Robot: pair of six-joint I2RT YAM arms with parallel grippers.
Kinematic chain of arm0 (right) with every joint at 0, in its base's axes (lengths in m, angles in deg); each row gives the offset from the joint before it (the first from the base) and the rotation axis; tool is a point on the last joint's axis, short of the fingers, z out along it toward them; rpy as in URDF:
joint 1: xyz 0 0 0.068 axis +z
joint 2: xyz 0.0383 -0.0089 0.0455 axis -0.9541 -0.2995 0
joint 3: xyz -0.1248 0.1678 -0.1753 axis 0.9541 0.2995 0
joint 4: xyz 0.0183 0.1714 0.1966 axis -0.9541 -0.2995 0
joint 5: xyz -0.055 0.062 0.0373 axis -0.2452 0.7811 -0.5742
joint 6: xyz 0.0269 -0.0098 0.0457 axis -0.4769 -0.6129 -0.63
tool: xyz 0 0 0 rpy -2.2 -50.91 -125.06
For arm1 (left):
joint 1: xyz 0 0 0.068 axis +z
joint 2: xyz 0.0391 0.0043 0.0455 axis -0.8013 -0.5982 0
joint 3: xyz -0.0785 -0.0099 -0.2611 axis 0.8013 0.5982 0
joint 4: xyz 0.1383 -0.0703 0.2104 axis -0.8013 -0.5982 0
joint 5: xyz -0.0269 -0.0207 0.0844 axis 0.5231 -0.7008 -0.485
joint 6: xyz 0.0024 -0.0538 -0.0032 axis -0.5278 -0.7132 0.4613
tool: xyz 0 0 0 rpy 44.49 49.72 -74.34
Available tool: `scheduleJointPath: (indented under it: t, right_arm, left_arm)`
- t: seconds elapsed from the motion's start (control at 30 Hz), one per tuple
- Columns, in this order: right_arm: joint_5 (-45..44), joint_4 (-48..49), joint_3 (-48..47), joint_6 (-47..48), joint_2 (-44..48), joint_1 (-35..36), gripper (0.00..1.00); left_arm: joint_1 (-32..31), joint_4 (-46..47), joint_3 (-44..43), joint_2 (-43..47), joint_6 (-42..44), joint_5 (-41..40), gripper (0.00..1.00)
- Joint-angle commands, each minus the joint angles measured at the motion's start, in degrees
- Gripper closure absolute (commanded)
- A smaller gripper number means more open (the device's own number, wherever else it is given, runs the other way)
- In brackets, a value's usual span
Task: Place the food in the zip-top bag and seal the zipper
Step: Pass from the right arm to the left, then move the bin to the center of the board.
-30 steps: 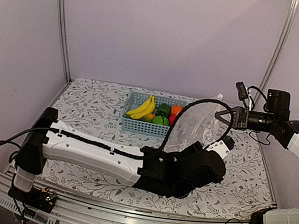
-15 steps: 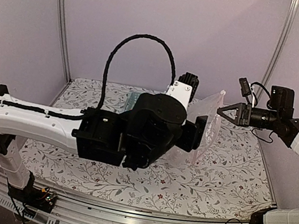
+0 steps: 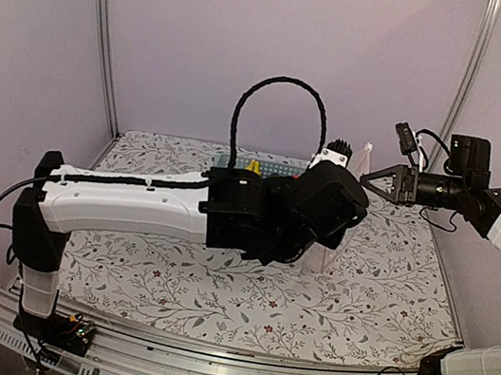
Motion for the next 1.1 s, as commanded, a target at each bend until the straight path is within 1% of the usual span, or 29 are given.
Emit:
scheduleJointPath:
  t: [0.0,0.1,0.17,0.27,0.3,0.33,0.37,0.4,0.43,0.47,0.5,0.53,0.57,0.63,0.67,0.73,0.8,0.87,0.93,1.03,1.07]
  right_arm:
    - [0.59,-0.44,-0.89,-2.11,-0.15,0.50,1.00]
    - [0.94,0.15,-0.46,-3.22,-0.15,0.58,1.00]
    - [1.09,0.37,-0.05,-3.82,-0.15,0.56,1.00]
    - [1.71,0.40,0.35,-4.19,-0.31,0.59,1.00]
    - [1.82,0.40,0.43,-4.17,-0.32,0.58,1.00]
    - [1.84,0.44,0.50,-4.10,-0.32,0.67,1.00]
    - [2.11,0.53,0.32,-3.96,-0.28,0.71,1.00]
    - [2.44,0.57,0.11,-3.85,-0.24,0.67,1.00]
    - [2.79,0.53,-0.50,-3.69,-0.17,0.68,1.00]
    - [3.73,0.23,-1.50,-3.27,-0.11,0.70,0.97]
    - [5.01,-0.40,-2.99,-2.60,-0.20,0.64,0.87]
    - [6.07,-1.42,-4.85,-1.20,-0.29,0.57,0.74]
    - [6.53,-2.51,-6.92,-0.20,-0.61,0.62,0.62]
    - [8.09,-3.66,-9.95,2.02,-0.91,0.62,0.47]
    - [8.58,-3.72,-10.78,2.59,-0.82,0.58,0.43]
    - [9.22,-3.59,-11.49,2.90,-0.77,0.60,0.39]
    - [9.61,-3.56,-11.50,3.56,-1.01,0.50,0.38]
    - [9.27,-3.56,-10.92,5.11,-1.48,0.28,0.37]
    - [9.64,-3.35,-10.40,6.79,-2.21,-0.24,0.37]
    - [10.41,-3.08,-10.50,8.94,-3.66,-1.05,0.37]
    - [10.29,-3.05,-10.63,9.35,-4.04,-1.27,0.37]
  left_arm:
    - [3.75,-7.59,-2.05,-1.52,-4.14,2.48,0.45]
    - [4.59,-6.92,-1.90,-2.12,-3.68,2.66,0.53]
    - [4.63,-5.58,-1.57,-2.37,-2.68,1.94,0.63]
    - [4.67,-2.76,0.51,-1.51,-1.05,0.46,0.81]
    - [4.76,-1.56,1.62,-0.89,-0.54,-0.16,0.89]
    - [4.88,-0.46,2.88,-0.17,-0.10,-0.35,0.91]
    - [5.07,0.34,4.05,0.63,0.23,-0.50,0.98]
    - [5.35,0.93,5.35,1.56,0.64,-0.40,1.00]
    - [5.81,1.06,6.49,2.52,1.05,-0.02,1.00]
    - [6.38,1.04,7.88,3.71,1.90,0.63,1.00]
    - [6.93,0.17,8.77,5.07,2.60,0.58,1.00]
    - [7.53,-1.78,9.38,6.42,2.14,-0.37,1.00]
    - [8.07,-4.12,10.26,8.27,1.68,-1.39,1.00]
    - [9.16,-7.47,13.58,13.20,1.63,-2.57,1.00]
    - [9.73,-9.02,15.65,16.21,1.70,-2.96,1.00]
    - [10.85,-12.41,19.39,22.29,1.43,-3.29,1.00]
    - [12.11,-17.99,21.60,28.26,0.11,-4.96,1.00]
    - [12.97,-26.90,22.09,34.70,-2.83,-8.97,1.00]
    - [13.52,-33.13,22.25,39.76,-3.97,-12.73,1.00]
    - [14.11,-39.65,21.36,45.20,-3.70,-16.42,1.00]
    - [14.12,-40.31,21.16,46.36,-1.88,-17.01,1.00]
